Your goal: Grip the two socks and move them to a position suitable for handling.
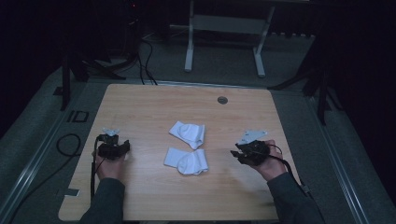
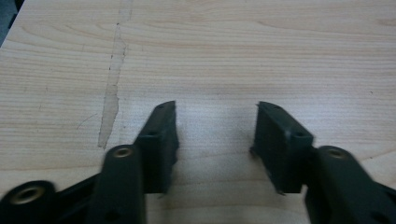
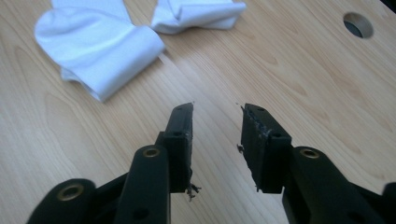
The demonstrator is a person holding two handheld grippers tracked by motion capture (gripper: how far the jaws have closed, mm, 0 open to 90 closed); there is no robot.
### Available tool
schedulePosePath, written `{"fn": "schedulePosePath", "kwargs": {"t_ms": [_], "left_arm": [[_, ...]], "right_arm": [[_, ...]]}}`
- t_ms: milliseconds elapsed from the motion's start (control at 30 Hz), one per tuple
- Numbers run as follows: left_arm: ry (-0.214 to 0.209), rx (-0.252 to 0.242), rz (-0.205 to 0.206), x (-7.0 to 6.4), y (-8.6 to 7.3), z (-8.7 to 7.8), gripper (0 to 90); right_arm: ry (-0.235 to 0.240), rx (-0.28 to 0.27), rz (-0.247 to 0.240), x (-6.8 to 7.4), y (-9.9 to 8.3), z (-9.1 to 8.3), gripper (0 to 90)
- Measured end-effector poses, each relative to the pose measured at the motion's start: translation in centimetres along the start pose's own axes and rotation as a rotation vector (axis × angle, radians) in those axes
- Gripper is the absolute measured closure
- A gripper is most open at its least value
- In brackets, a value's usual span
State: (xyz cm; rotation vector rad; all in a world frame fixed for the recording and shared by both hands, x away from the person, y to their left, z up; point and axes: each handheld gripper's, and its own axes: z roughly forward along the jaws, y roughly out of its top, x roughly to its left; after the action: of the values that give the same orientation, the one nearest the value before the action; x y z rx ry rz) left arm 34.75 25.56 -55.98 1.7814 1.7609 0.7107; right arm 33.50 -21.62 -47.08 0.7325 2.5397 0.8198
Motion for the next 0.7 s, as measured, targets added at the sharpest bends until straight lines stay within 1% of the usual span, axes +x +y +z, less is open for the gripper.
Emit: {"fn": "schedulePosePath", "kwargs": {"t_ms": [33, 67, 100, 167, 233, 267, 300, 333, 367, 400, 433, 533, 567, 600, 633, 667, 700], "left_arm": [[0.002, 0.000, 0.001, 0.0, 0.0, 0.0, 57.4], [0.005, 0.001, 0.005, -0.1, 0.0, -0.1, 57.4], [0.003, 0.007, 0.012, -0.2, 0.0, -0.2, 63.0], [0.001, 0.007, 0.017, -0.2, 0.0, -0.2, 64.5], [-0.008, 0.001, 0.014, -0.3, 0.0, -0.3, 68.8], [-0.013, 0.002, 0.016, -0.3, 0.0, -0.4, 70.7], [-0.017, -0.001, 0.016, -0.3, 0.1, -0.5, 74.3], [-0.019, -0.001, 0.020, -0.3, 0.1, -0.5, 74.3], [-0.022, 0.001, 0.023, -0.3, 0.1, -0.5, 78.3], [-0.025, 0.002, 0.024, -0.3, 0.1, -0.5, 78.3], [-0.028, 0.004, 0.024, -0.3, 0.1, -0.5, 80.1], [-0.034, 0.007, 0.028, -0.4, 0.0, -0.5, 84.3], [-0.036, 0.005, 0.028, -0.4, 0.0, -0.6, 84.6], [-0.037, 0.004, 0.029, -0.5, 0.0, -0.6, 84.6], [-0.037, 0.003, 0.033, -0.5, 0.1, -0.7, 84.6], [-0.038, 0.000, 0.032, -0.6, 0.1, -0.7, 84.6], [-0.037, 0.000, 0.037, -0.6, 0.1, -0.8, 84.6]], "right_arm": [[0.001, 0.006, -0.009, 0.3, 0.5, 0.2, 65.9], [0.001, 0.006, -0.009, 0.3, 0.5, 0.2, 65.9], [0.004, -0.002, -0.019, 0.5, 1.1, 0.2, 68.9], [0.010, -0.006, -0.023, 0.7, 1.5, 0.3, 70.2], [0.018, -0.010, -0.042, 1.0, 2.2, 0.5, 74.0], [0.023, -0.009, -0.050, 1.2, 2.5, 0.6, 76.2], [0.034, -0.004, -0.070, 1.6, 3.0, 0.9, 80.9], [0.034, -0.004, -0.070, 1.6, 3.0, 0.9, 80.9], [0.045, -0.011, -0.079, 2.0, 3.5, 1.2, 87.0], [0.045, -0.011, -0.079, 2.0, 3.5, 1.2, 87.0], [0.055, -0.014, -0.078, 2.2, 3.7, 1.4, 88.5], [0.075, -0.009, -0.085, 2.9, 4.1, 2.4, 89.6], [0.090, 0.001, -0.096, 3.4, 4.3, 3.2, 89.6], [0.090, 0.001, -0.096, 3.4, 4.3, 3.2, 89.6], [0.104, 0.011, -0.101, 3.8, 4.3, 3.9, 89.6], [0.104, 0.011, -0.101, 3.8, 4.3, 3.9, 89.6], [0.111, 0.017, -0.103, 4.1, 4.3, 4.3, 89.6]]}}
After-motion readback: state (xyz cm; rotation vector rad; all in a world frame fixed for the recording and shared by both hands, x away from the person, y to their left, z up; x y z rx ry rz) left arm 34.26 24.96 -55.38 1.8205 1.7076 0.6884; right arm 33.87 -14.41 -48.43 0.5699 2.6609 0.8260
